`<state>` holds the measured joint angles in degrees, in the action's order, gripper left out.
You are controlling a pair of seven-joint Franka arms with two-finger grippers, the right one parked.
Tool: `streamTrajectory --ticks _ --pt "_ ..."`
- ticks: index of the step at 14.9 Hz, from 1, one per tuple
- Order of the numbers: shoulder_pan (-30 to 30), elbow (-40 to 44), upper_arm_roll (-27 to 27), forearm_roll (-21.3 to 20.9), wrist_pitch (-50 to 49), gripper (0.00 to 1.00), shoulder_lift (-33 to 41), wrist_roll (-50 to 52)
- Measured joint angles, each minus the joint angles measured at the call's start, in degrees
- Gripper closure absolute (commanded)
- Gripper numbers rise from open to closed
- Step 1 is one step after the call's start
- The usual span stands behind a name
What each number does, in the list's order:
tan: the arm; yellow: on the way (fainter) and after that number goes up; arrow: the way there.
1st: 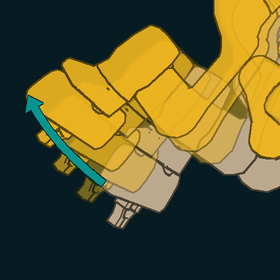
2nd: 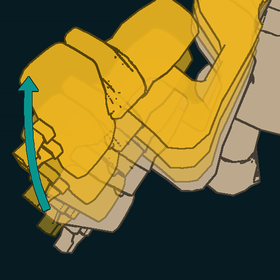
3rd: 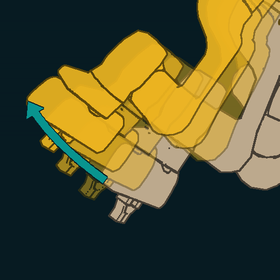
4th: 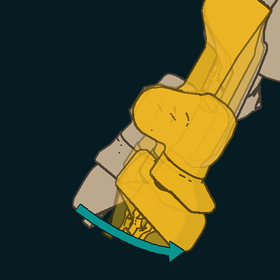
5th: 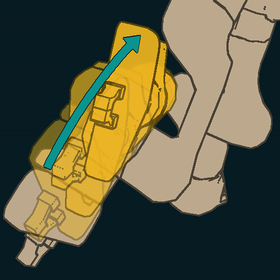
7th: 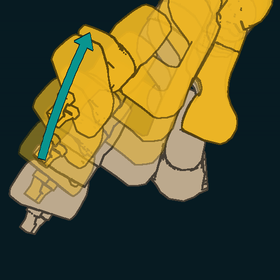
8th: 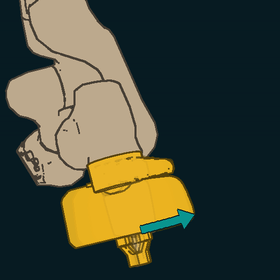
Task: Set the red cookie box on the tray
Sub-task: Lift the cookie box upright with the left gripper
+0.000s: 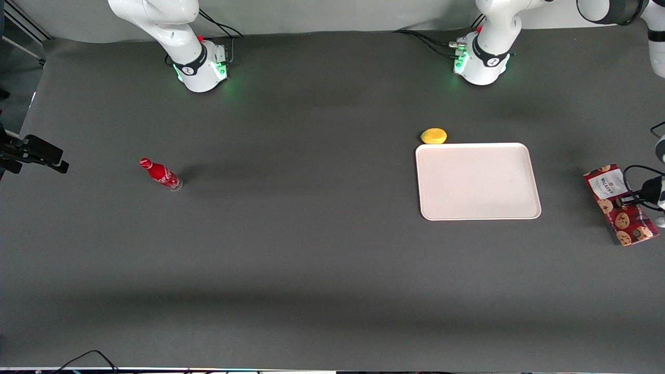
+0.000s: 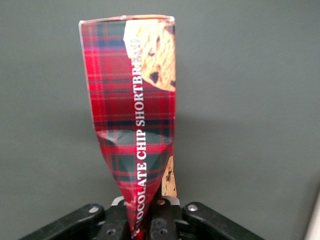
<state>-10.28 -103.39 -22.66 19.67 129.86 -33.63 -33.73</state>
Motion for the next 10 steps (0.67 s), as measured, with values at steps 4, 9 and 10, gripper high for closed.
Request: streamTrajectory --ticks 4,9,10 --pt "0.7 7.5 0.0 -5.4 -13.1 1.0 6.4 -0.6" --pt "5.9 13.3 2.1 -10.5 -27.5 1.0 15.8 3.8" --pt "6.5 13.9 3.8 -11.9 -29.3 1.0 17.3 6.4"
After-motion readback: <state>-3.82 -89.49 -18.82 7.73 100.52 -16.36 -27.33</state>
